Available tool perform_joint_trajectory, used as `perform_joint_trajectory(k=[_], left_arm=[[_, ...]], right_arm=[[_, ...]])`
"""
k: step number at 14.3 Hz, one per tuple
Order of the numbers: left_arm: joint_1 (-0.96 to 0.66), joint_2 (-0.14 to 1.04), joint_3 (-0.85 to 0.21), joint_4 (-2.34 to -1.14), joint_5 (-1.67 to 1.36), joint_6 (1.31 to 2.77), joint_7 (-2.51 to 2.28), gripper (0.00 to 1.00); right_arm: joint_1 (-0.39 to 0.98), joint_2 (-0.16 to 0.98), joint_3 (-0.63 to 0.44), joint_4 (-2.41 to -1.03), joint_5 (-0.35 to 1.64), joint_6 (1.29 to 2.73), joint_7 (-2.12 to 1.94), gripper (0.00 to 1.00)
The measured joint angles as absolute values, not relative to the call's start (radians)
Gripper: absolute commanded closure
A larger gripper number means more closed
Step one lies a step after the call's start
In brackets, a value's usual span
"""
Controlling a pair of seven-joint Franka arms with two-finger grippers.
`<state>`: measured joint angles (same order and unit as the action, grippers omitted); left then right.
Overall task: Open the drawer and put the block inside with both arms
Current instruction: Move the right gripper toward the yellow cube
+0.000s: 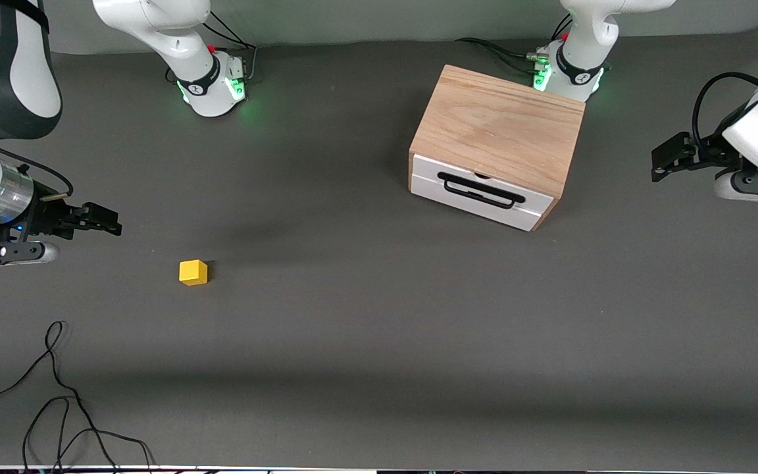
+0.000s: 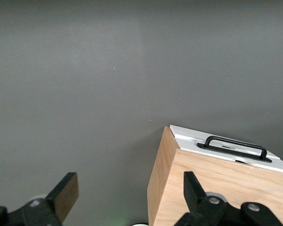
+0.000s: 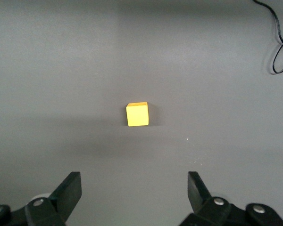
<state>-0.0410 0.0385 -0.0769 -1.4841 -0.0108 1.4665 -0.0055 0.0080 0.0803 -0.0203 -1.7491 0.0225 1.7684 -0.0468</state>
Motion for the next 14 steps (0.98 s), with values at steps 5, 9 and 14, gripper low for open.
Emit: perform_joint_trajectory(k=[5, 9, 14], left_arm=[[-0.041, 0.039, -0.077, -1.484, -0.011, 1.467, -0.006, 0.01], [-0.041, 0.039, -0.077, -1.484, -0.011, 1.467, -0.006, 0.01], [-0.041, 0.039, -0.077, -1.484, -0.011, 1.467, -0.005, 0.01]], right_arm=[[0.008, 0.083, -0.019, -1.745, 0.023, 1.773, -0.047, 0.00], [0.009, 0.095, -0.018, -1.727, 0.023, 1.778, -0.047, 0.00], [0.009, 0.098, -0.018, -1.726, 0.023, 1.782, -0.046, 0.00]])
